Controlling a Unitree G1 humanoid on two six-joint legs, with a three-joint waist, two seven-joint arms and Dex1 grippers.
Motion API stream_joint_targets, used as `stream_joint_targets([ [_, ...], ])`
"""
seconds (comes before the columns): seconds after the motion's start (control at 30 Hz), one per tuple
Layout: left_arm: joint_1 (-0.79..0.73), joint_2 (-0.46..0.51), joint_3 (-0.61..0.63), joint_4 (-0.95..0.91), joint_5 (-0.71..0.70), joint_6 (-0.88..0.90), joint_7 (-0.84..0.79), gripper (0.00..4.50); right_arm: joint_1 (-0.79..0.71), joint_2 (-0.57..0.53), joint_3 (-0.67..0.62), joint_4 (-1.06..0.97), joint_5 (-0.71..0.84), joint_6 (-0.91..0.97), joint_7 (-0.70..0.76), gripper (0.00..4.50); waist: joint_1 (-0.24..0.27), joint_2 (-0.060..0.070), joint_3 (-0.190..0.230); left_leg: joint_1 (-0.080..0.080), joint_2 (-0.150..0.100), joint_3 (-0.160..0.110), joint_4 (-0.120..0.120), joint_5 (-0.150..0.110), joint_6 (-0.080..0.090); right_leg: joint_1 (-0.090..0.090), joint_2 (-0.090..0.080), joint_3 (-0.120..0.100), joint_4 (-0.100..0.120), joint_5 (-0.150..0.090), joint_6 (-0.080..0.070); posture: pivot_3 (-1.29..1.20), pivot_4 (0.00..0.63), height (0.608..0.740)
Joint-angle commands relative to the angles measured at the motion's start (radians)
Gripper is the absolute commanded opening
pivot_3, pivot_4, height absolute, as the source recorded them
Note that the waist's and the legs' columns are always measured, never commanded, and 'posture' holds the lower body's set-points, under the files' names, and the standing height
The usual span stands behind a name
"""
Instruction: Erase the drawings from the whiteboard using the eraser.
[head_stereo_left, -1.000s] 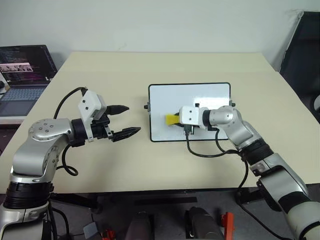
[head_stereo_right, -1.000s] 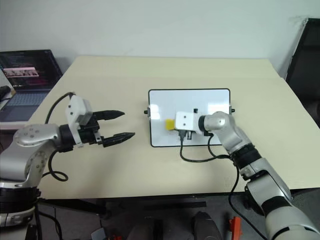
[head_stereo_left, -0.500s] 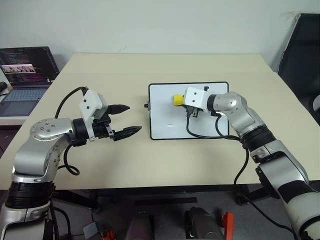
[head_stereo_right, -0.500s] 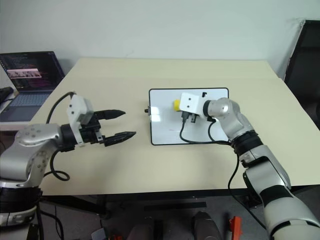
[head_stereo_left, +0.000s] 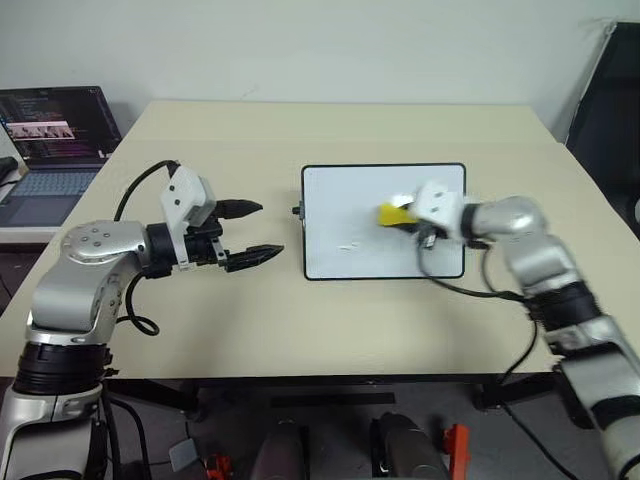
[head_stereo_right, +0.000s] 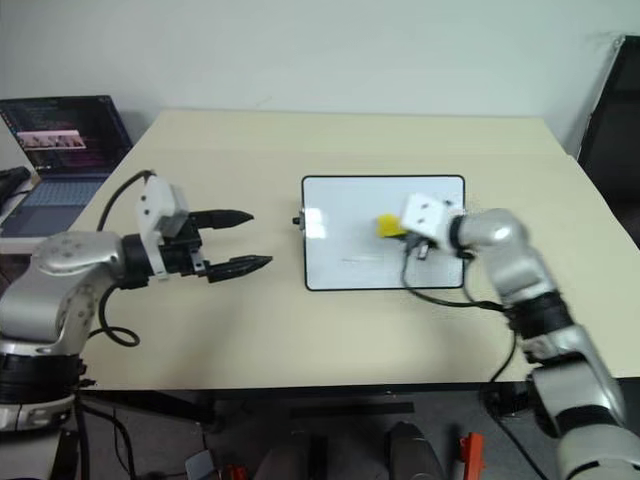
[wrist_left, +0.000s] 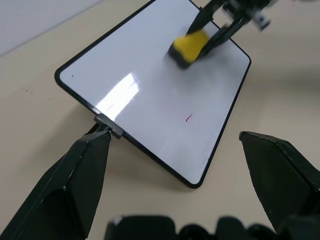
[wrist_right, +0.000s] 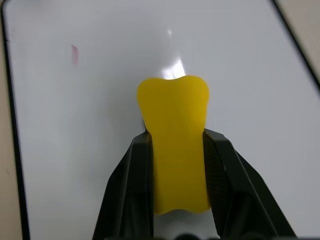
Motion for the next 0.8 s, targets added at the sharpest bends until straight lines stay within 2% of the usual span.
stream_joint_targets([
  [0.03,0.001,0.025,0.035,-0.014,-0.007,-0.018,-0.013,4.50,0.054,-0.107,-0.105,-0.165,0.106,0.060,0.097,1.02,-0.001,0.000,0.000,0.000,0.000,0.000,0.000,-0.001,0.000,0.000,0.000,0.000,0.000,-0.001,0.000,0.00,0.150,0.740],
  [0.2,0.013,0.021,0.045,-0.019,-0.014,-0.014,-0.012,4.50,0.165,-0.251,-0.160,-0.251,0.144,0.083,0.163,1.02,-0.011,0.000,0.000,0.000,0.001,0.001,-0.002,-0.006,0.000,0.000,0.000,0.000,-0.001,-0.004,-0.001,0.00,0.150,0.740],
  [0.3,0.007,0.016,0.040,-0.014,-0.013,-0.015,-0.013,4.50,0.180,-0.281,-0.169,-0.266,0.156,0.084,0.168,1.02,-0.013,0.000,0.001,0.000,0.001,0.001,-0.001,-0.008,0.000,0.000,0.000,0.001,-0.002,-0.005,-0.001,0.00,0.150,0.740],
  [0.57,-0.011,0.021,0.038,-0.001,-0.009,-0.019,-0.021,4.50,0.151,-0.285,-0.158,-0.239,0.152,0.070,0.162,1.02,-0.011,0.000,0.001,0.000,0.000,0.001,0.000,-0.008,0.000,0.000,0.000,0.001,-0.001,-0.009,0.004,0.00,0.150,0.740],
  [0.8,-0.015,0.009,0.031,-0.001,-0.007,-0.025,-0.013,4.50,0.073,-0.192,-0.138,-0.222,0.172,0.097,0.114,1.01,-0.012,0.000,0.002,0.001,0.001,0.001,0.000,-0.008,0.000,0.000,0.000,0.001,-0.001,-0.009,0.004,0.00,0.150,0.740],
])
